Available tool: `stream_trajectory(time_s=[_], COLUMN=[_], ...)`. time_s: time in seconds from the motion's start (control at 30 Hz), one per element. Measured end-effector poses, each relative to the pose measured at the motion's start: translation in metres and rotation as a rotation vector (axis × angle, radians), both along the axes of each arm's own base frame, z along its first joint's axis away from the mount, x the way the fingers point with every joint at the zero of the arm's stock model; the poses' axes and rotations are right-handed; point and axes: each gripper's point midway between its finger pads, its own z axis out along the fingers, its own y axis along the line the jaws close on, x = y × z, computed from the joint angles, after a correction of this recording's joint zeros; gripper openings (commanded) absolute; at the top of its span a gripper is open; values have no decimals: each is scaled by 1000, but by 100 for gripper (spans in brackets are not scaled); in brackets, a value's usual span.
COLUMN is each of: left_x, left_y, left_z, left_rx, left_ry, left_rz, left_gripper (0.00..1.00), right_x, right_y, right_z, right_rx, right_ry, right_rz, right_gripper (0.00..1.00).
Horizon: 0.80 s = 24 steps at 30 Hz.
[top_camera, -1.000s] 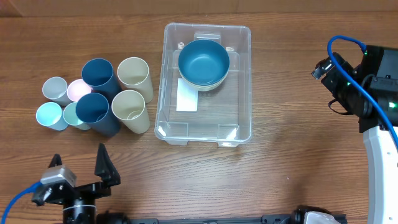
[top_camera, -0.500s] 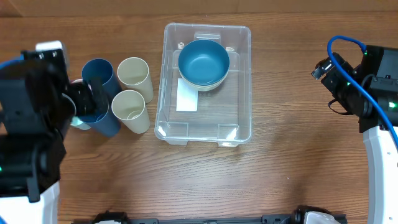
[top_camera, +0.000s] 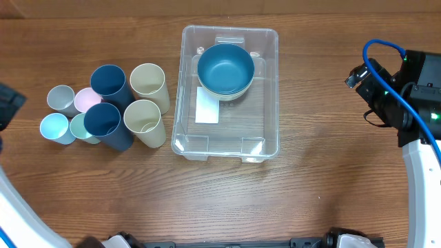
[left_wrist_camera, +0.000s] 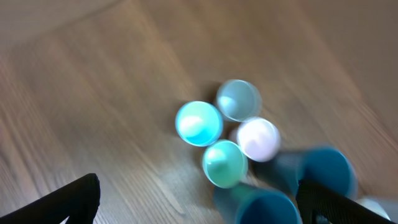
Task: Pack container
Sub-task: 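Reach the left gripper to the light-blue cup and grasp it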
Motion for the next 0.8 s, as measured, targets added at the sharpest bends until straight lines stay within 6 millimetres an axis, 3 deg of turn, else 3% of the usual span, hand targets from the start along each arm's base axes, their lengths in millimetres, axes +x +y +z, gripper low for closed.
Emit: stream_trajectory(time_s=[0.1, 0.23, 0.33, 0.57, 0.67, 0.8], left_x=[1, 14, 31, 48, 56, 66], left_y=[29, 52, 53, 46, 37, 33], left_z=[-36, -86, -120, -191, -211, -217], left_rx=[-120, -227, -299, -423, -442, -407], left_ry=[42, 121, 161, 290, 337, 361], left_rz=[85, 78, -10, -122, -176, -213], left_gripper=[100, 98, 91, 77, 76, 68], right_x=[0, 0, 0, 0, 0, 0], right_y=[0, 0, 0, 0, 0, 0], right_z=[0, 0, 0, 0, 0, 0], right_rx=[0, 0, 0, 0, 0, 0], right_ry=[0, 0, 0, 0, 0, 0], right_rz=[0, 0, 0, 0, 0, 0], right_gripper=[100, 100, 100, 100, 100, 100])
